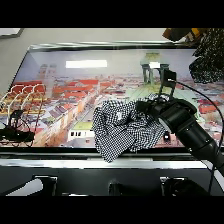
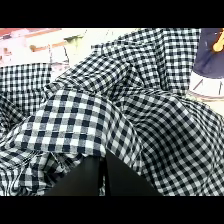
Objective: Fold the clothes and pants, and hang the long-sleeved shirts on hangers.
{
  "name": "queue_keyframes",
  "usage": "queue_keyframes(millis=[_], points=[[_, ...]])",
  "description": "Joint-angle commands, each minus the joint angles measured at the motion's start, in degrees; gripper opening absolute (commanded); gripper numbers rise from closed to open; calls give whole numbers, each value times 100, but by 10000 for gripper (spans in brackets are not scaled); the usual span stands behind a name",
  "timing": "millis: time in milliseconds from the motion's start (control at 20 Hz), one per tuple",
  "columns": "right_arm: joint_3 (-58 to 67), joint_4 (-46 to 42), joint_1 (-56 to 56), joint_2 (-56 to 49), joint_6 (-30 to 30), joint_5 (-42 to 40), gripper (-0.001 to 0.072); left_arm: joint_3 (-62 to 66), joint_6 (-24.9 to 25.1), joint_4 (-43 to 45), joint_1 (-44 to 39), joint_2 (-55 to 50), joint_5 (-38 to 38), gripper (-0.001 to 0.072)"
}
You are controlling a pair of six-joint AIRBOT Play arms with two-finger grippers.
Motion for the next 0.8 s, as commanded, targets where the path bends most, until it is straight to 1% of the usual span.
queue_keyframes(millis=[0,50,100,300,450,600,750], points=[[4,-57,-2,-2,2,0,33,-31,-7,9,0,4,-17,99],[4,-85,-2,-2,2,2,33,-28,-7,7,0,4,-72,41],[2,-114,-2,-2,2,2,33,-22,-13,-2,0,7,-140,27],[2,-195,-2,-2,2,0,33,190,-35,-400,0,140,-385,25],[2,-225,-2,-2,0,2,33,520,-562,-457,-72,391,-420,24],[2,-308,-2,-2,0,0,33,903,-754,-450,-354,555,-538,23],[2,-323,-2,-2,2,0,33,1248,-903,-448,-824,667,-538,23]])
